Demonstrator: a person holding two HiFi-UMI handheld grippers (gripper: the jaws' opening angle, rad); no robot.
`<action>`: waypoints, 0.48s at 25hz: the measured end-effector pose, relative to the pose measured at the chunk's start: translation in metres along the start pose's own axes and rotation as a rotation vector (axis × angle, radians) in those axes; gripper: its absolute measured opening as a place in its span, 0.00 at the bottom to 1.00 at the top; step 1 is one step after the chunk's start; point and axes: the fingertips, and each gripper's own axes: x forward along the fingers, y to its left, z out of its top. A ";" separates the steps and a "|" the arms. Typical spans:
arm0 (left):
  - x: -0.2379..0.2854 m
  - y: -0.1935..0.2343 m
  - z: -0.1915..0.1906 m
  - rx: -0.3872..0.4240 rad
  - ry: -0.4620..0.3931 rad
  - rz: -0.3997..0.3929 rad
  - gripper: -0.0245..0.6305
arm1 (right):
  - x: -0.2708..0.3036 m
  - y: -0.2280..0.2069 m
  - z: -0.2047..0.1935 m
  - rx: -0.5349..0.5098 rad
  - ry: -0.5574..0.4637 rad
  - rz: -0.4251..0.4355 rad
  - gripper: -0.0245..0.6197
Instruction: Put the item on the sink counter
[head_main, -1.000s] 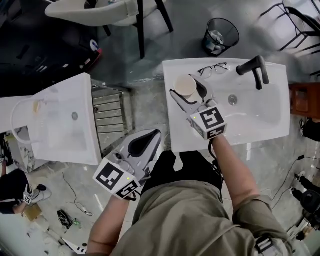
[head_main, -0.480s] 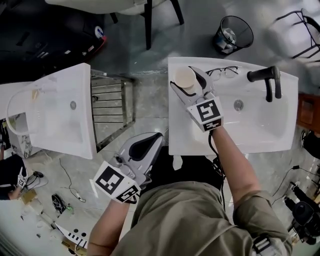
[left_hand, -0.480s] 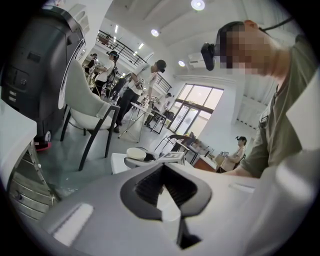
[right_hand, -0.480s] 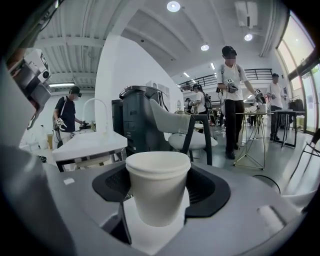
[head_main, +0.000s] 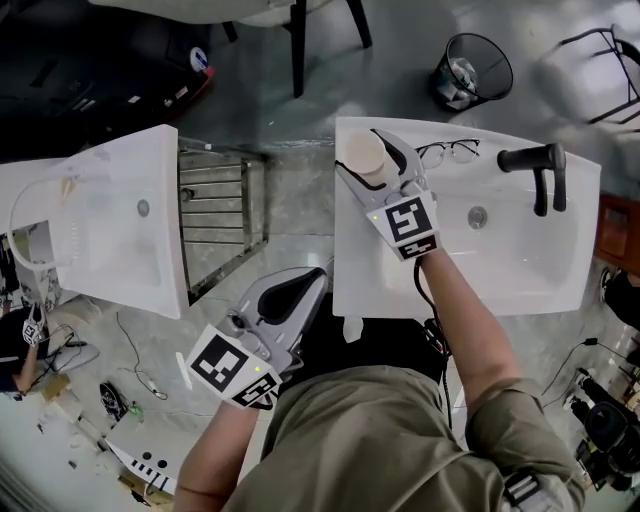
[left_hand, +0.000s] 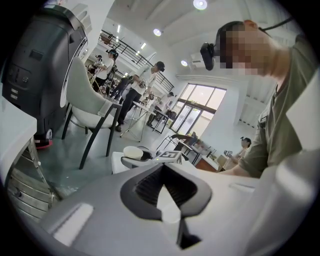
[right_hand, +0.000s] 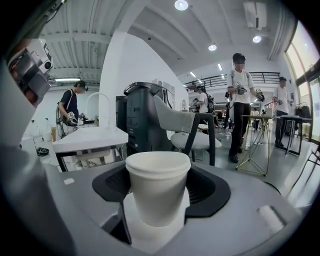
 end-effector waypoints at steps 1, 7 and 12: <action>0.001 0.000 0.000 -0.002 0.001 -0.001 0.05 | 0.001 0.000 -0.001 -0.002 0.003 0.003 0.54; 0.005 0.000 -0.002 -0.005 0.007 -0.001 0.05 | 0.008 -0.001 -0.009 -0.004 0.012 0.007 0.54; 0.008 0.001 -0.006 -0.008 0.010 -0.001 0.05 | 0.008 -0.003 -0.011 -0.012 0.004 0.005 0.55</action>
